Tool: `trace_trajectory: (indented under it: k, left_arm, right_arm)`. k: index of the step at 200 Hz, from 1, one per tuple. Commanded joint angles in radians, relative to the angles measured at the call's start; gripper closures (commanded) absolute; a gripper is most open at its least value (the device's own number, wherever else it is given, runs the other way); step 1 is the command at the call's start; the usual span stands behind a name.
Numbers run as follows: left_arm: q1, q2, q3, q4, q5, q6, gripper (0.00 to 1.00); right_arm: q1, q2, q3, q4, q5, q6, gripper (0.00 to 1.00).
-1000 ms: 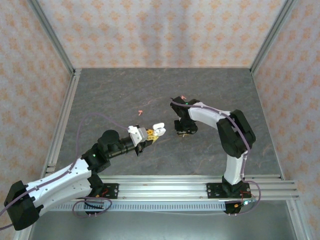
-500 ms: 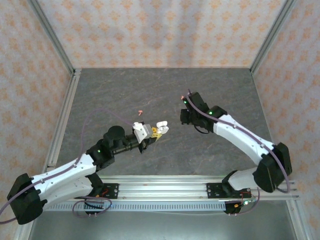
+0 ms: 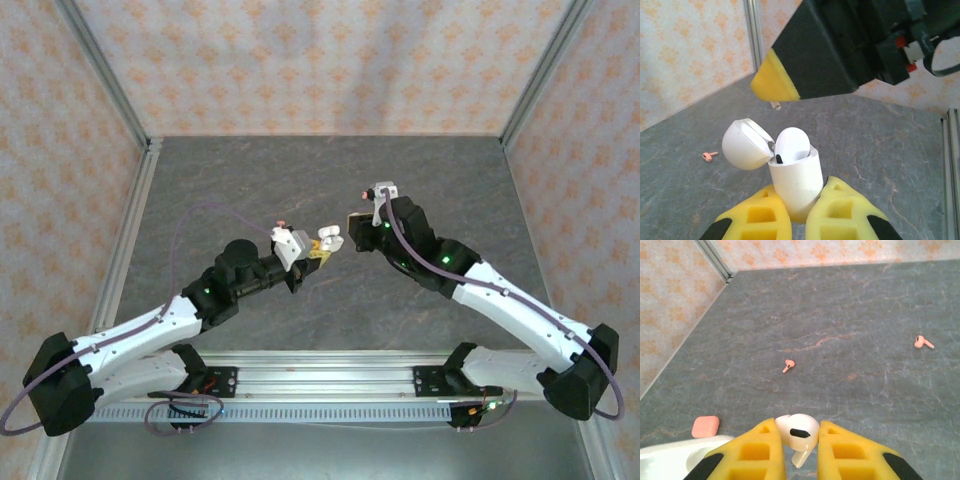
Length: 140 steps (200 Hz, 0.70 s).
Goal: Insert wireless bluetooth earbuds into charging case
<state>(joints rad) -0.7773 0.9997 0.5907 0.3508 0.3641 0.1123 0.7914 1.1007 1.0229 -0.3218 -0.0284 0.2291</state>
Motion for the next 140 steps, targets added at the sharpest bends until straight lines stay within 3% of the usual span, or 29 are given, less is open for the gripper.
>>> trace_trajectory:
  k: [1, 49, 140]
  left_arm:
    - [0.000, 0.003, 0.035, 0.041, -0.046, -0.047, 1.00]
    - [0.000, 0.010, 0.038, 0.070, -0.044, -0.071, 1.00]
    - [0.003, 0.031, 0.059, 0.088, -0.064, -0.079, 1.00]
  right_arm:
    - [0.021, -0.036, -0.028, 0.094, -0.025, -0.053, 0.82]
    - [0.027, -0.047, -0.067, 0.185, -0.108, -0.068, 0.82]
    - [0.027, -0.030, -0.085, 0.192, -0.161, -0.070, 0.82]
